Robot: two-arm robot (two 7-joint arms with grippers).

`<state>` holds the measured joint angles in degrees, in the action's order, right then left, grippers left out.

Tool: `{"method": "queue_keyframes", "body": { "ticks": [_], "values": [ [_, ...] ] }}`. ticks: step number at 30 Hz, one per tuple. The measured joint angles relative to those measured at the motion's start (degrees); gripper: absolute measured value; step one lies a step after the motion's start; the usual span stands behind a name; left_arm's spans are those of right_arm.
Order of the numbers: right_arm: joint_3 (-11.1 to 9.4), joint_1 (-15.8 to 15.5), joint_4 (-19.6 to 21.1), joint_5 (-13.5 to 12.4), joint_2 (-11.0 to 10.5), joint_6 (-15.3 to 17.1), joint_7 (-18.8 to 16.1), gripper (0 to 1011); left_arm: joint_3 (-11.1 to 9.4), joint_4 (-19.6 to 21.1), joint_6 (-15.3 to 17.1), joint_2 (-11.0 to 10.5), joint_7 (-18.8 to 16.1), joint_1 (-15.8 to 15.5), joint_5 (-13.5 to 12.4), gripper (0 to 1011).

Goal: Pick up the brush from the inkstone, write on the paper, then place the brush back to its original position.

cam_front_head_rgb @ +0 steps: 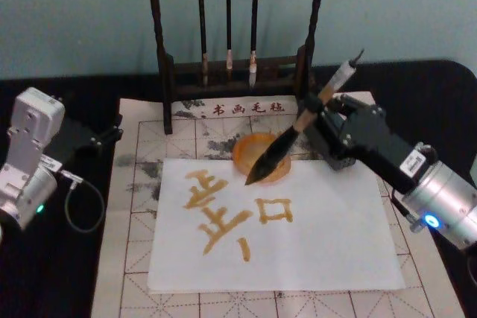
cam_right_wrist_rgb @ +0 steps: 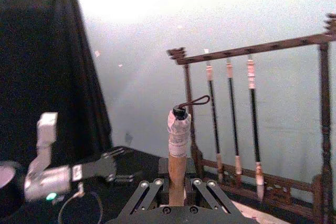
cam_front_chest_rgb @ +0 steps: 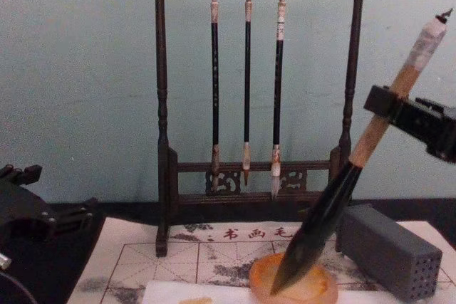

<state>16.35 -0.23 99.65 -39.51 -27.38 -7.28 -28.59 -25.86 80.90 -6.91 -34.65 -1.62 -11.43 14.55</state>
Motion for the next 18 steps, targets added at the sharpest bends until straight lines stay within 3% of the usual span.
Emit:
{"method": "queue_keyframes", "body": {
  "ticks": [10, 18],
  "values": [
    [-0.7, 3.5, -2.4, -5.8, 2.5, 7.0, 5.2, 183, 0.0, 0.0, 0.0, 0.0, 0.0, 0.0, 0.0, 1001],
    [-1.6, 6.3, -5.5, -11.2, 6.1, 12.2, 14.0, 183, 0.0, 0.0, 0.0, 0.0, 0.0, 0.0, 0.0, 1001]
  ]
}}
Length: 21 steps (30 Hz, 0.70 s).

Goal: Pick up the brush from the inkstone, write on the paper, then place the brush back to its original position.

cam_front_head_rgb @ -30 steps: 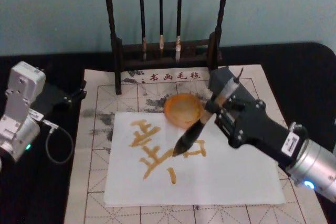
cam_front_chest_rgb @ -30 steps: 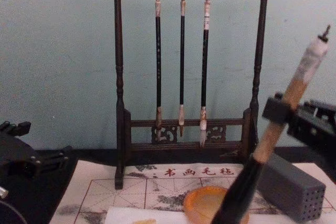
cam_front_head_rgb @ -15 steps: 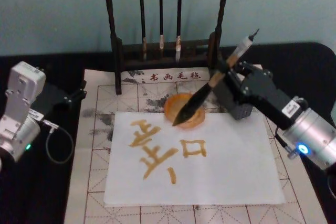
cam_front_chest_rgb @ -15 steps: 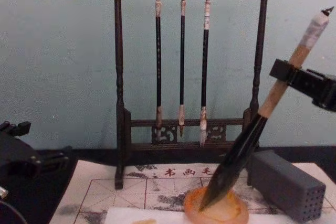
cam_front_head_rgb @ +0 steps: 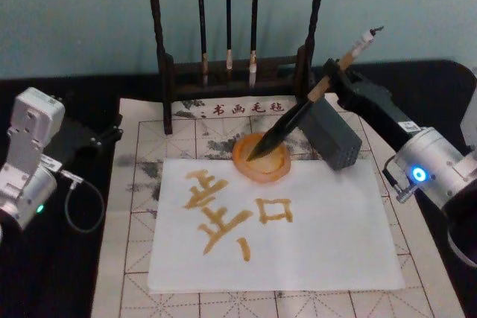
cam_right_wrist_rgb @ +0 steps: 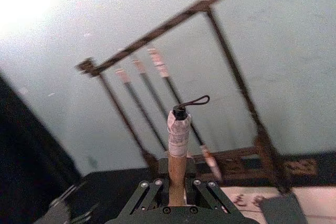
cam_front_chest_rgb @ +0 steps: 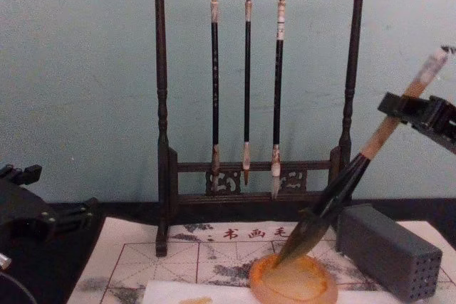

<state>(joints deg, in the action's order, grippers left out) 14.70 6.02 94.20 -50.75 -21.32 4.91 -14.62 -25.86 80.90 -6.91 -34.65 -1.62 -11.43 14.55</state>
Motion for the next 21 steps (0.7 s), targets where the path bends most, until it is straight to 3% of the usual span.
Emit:
{"method": "queue_keyframes", "body": {
  "ticks": [11, 21],
  "values": [
    [-0.4, 3.6, -4.2, -5.5, 3.4, 4.7, 9.0, 183, 0.0, 0.0, 0.0, 0.0, 0.0, 0.0, 0.0, 1001],
    [-1.2, 6.8, -8.8, -10.1, 5.5, 6.9, 14.3, 183, 0.0, 0.0, 0.0, 0.0, 0.0, 0.0, 0.0, 1001]
  ]
}}
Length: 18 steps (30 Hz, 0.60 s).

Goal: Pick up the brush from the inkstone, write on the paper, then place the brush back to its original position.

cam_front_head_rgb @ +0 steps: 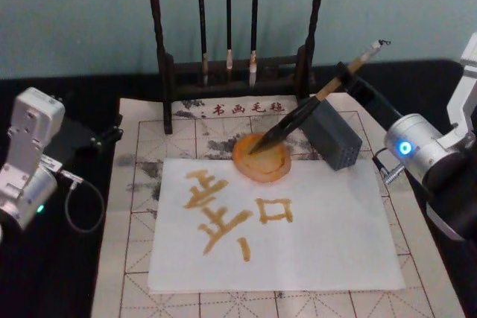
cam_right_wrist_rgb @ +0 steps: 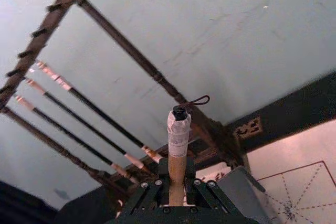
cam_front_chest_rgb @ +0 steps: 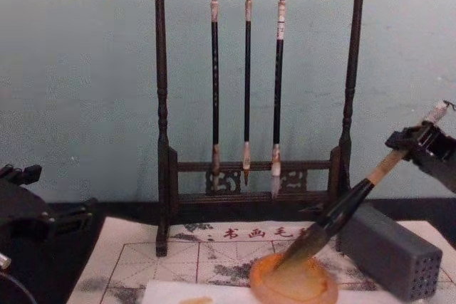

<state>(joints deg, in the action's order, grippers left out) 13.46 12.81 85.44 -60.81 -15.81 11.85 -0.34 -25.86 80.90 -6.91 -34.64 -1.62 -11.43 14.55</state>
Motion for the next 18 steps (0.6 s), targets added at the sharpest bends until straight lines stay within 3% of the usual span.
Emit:
{"method": "queue_keyframes", "body": {
  "ticks": [18],
  "values": [
    [0.1, 3.0, -4.5, -5.5, 1.7, 0.7, 4.8, 183, 0.0, 0.0, 0.0, 0.0, 0.0, 0.0, 0.0, 1001]
  ]
}}
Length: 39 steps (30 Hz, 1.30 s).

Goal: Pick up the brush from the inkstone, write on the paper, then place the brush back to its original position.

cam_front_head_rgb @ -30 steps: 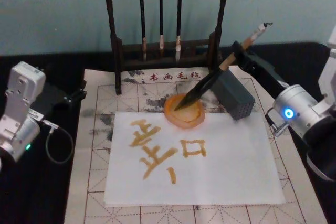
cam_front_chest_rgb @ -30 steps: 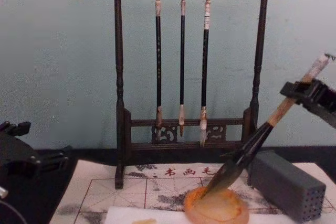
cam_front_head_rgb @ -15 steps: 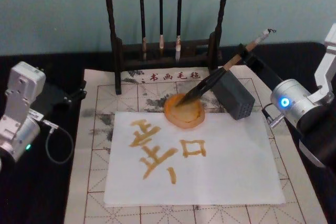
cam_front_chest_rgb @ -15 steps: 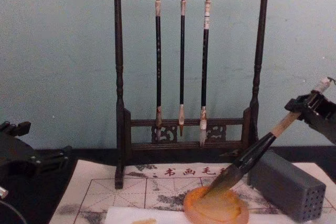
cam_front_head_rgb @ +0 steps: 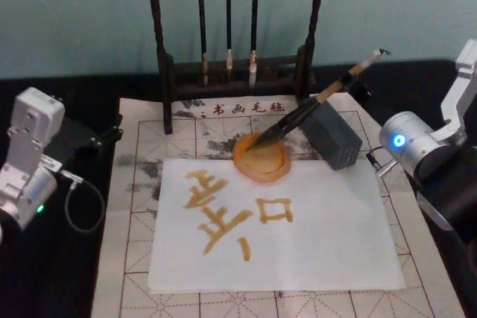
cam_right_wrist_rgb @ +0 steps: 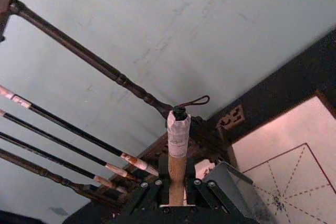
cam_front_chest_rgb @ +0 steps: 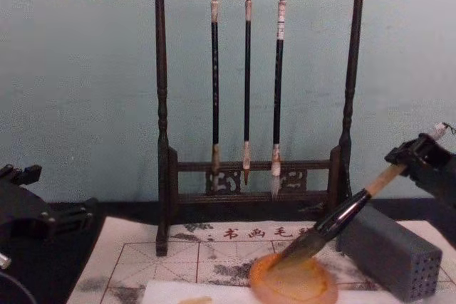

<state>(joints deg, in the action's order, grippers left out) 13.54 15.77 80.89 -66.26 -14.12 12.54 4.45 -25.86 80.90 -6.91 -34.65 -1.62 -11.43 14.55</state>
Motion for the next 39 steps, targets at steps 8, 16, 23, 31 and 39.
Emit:
{"method": "queue_keyframes", "body": {
  "ticks": [8, 16, 23, 31, 39],
  "values": [
    [0.7, 0.4, -0.7, -1.2, 0.0, -0.7, 1.4, 183, 0.0, 0.0, 0.0, 0.0, 0.0, 0.0, 0.0, 1001],
    [1.5, 0.6, -1.0, -2.1, -0.4, -1.3, 2.4, 183, 0.0, 0.0, 0.0, 0.0, 0.0, 0.0, 0.0, 1001],
    [2.2, 0.7, -1.3, -2.9, -0.7, -2.1, 2.8, 183, 0.0, 0.0, 0.0, 0.0, 0.0, 0.0, 0.0, 1001],
    [3.1, 0.9, -1.6, -4.0, -1.2, -2.5, 3.3, 183, 0.0, 0.0, 0.0, 0.0, 0.0, 0.0, 0.0, 1001],
    [3.3, 0.9, -1.7, -4.1, -1.4, -2.8, 3.6, 183, 0.0, 0.0, 0.0, 0.0, 0.0, 0.0, 0.0, 1001]
  ]
}}
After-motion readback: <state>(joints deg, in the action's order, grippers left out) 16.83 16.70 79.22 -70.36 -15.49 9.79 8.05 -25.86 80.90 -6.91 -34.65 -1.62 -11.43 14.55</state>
